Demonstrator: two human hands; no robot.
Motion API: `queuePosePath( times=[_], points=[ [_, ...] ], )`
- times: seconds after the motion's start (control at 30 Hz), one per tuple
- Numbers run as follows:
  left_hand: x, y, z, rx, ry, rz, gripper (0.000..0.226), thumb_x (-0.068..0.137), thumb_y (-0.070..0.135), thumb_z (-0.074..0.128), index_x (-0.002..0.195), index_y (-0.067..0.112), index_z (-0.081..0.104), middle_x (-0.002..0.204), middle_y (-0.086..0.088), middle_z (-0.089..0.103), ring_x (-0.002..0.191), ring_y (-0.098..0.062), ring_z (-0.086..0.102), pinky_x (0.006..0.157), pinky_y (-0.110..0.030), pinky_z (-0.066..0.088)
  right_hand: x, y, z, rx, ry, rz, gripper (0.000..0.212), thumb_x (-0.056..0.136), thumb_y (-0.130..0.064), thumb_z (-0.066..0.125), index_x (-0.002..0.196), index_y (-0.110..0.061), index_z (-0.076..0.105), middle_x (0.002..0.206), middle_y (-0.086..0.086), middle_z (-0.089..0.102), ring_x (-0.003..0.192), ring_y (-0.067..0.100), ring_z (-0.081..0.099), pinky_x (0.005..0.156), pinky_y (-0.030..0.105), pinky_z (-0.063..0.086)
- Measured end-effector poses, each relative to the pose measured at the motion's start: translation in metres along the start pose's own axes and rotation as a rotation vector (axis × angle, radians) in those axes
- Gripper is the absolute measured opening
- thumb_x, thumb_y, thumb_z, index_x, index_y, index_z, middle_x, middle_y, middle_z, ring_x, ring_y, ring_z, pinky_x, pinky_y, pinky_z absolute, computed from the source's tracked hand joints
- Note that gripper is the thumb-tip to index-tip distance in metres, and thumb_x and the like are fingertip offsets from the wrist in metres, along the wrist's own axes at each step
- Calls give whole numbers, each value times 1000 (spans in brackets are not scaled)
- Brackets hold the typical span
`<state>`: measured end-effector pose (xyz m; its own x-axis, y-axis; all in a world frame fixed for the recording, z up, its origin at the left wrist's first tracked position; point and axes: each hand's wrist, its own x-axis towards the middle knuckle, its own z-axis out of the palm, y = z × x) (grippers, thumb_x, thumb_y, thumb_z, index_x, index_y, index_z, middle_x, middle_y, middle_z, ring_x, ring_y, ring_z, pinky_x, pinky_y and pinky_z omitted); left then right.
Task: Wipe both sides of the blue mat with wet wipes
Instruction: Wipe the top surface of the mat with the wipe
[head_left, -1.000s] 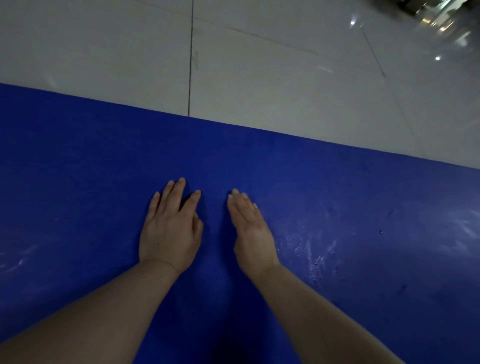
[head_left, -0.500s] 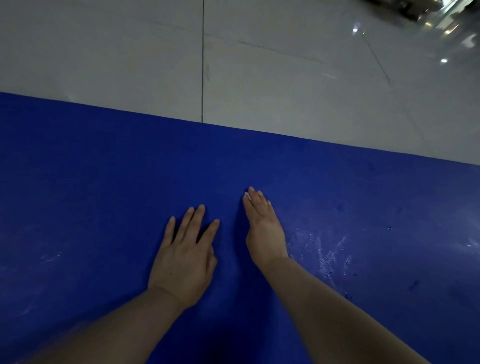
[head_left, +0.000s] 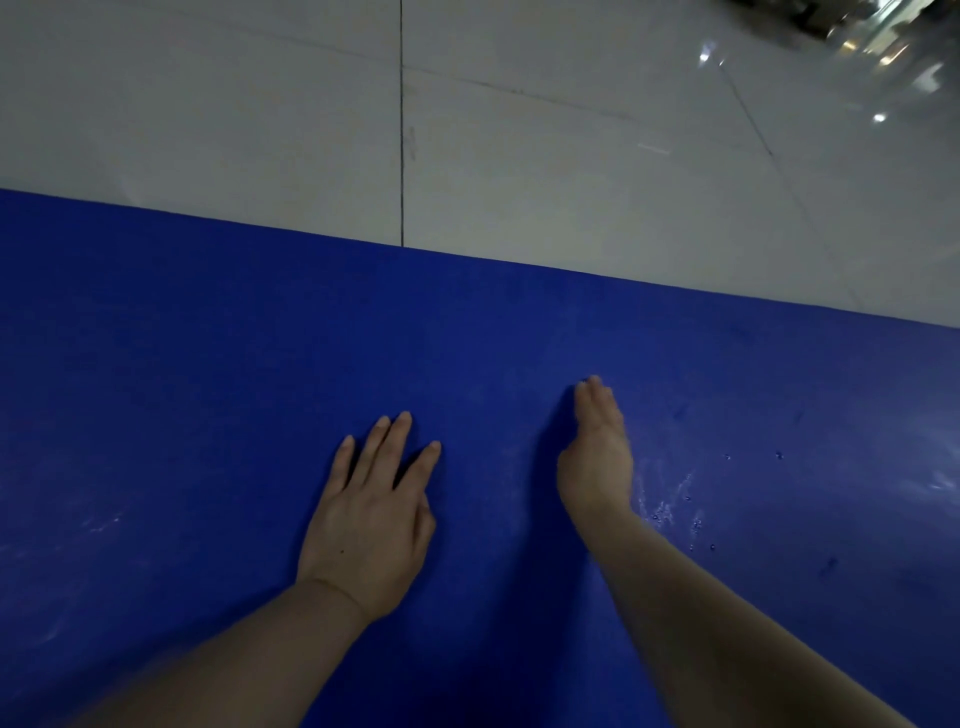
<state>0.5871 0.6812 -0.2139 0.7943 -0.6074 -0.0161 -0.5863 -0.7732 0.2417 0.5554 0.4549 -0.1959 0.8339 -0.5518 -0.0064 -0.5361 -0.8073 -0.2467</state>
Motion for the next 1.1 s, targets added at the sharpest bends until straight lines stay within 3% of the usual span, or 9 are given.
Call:
queuePosePath(
  times=[0.07,0.13,0.23,0.4,0.5,0.63,0.83,1.0,1.1],
  points=[
    [0,0,-1,0,3,3,55,89,31,29,136,15,54,150,-14,39,139,-27,34,111,-46,19,-21,-36,13,6,-55,-289,67,89,5,33,150,-6,7,159,7,5,146,22,5,117,27,-2],
    [0,0,-1,5,9,11,55,89,30,29,135,15,55,150,-15,39,139,-27,33,112,-46,19,-37,-54,25,13,-110,-561,64,82,6,30,145,-1,27,153,12,25,141,26,23,118,33,4],
    [0,-1,0,11,4,15,55,89,30,29,137,16,52,151,-14,38,140,-26,31,112,-45,17,-25,-22,17,15,-20,-474,74,61,17,38,132,2,50,141,16,46,130,31,44,115,34,14],
    [0,0,1,10,8,2,55,89,30,28,136,16,53,150,-14,38,139,-28,35,112,-45,16,-4,38,-15,56,90,158,75,80,21,37,148,-9,26,158,0,15,145,16,10,118,28,12],
    [0,0,0,19,15,6,55,89,29,28,136,15,53,150,-15,38,139,-28,36,112,-46,18,-24,-7,1,95,17,-24,73,80,19,38,147,-9,27,154,-2,20,142,11,15,115,18,8],
    [0,-1,0,19,17,11,55,90,30,28,137,16,52,150,-15,38,139,-28,35,113,-45,17,-44,-19,20,83,-48,-366,79,62,23,43,137,-1,45,145,11,41,137,21,31,116,29,17],
    [0,0,1,12,28,0,55,89,30,27,136,15,53,149,-16,39,138,-29,36,112,-45,16,-25,43,-18,75,78,225,77,80,21,35,149,-13,25,158,-4,13,145,12,10,112,20,14],
    [-1,-1,-1,8,43,20,52,91,28,32,136,14,53,150,-16,39,138,-29,37,113,-45,19,-76,-25,23,98,-35,-369,85,60,30,52,138,-3,43,145,12,42,135,25,37,116,30,8],
    [-2,0,1,-9,60,18,49,90,24,45,138,15,51,151,-15,36,140,-29,34,115,-48,24,-60,8,12,44,-20,-364,85,55,27,40,135,-1,46,142,13,45,132,27,40,116,28,11]
  ],
)
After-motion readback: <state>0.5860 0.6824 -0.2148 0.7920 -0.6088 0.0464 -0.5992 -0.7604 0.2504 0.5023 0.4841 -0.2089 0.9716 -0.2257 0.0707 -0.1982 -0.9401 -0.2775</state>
